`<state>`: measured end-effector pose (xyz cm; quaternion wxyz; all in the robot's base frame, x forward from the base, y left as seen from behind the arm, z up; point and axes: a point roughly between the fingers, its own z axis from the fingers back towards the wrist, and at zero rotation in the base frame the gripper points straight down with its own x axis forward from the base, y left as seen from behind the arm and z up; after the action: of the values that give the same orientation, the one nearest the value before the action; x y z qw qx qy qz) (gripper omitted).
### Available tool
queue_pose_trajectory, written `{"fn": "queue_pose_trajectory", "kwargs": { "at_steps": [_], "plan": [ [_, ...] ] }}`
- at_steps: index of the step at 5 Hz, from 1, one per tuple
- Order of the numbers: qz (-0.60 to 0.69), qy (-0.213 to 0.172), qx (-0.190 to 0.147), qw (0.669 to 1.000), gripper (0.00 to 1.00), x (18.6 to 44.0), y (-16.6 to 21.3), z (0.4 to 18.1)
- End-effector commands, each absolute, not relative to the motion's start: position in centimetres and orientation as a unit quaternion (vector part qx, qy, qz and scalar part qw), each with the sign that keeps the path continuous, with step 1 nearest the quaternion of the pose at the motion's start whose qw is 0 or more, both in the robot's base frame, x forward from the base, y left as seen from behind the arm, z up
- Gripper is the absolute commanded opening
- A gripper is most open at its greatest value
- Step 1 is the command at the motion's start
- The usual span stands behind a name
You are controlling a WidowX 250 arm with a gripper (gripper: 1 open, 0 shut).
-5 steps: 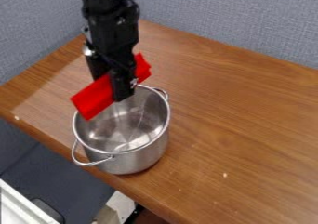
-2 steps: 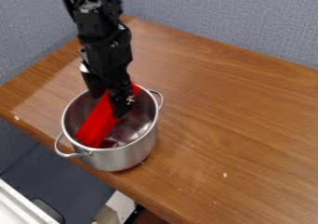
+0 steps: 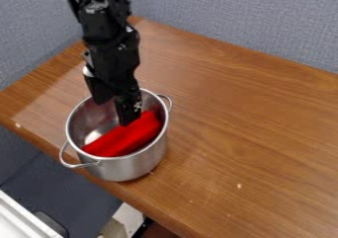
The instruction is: Put the red object in the metal pot
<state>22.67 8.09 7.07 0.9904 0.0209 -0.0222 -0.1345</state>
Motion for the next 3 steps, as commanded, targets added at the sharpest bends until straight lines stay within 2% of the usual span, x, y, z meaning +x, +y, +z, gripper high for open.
{"fn": "queue_pose_trajectory", "kwargs": {
  "at_steps": [1,3],
  "plan": [
    [-0.145,-0.036,0.034,0.988,1.0,22.8,7.85,8.11],
    [-0.152,-0.034,0.038,0.987,1.0,22.55,7.49,7.93]
  ]
}}
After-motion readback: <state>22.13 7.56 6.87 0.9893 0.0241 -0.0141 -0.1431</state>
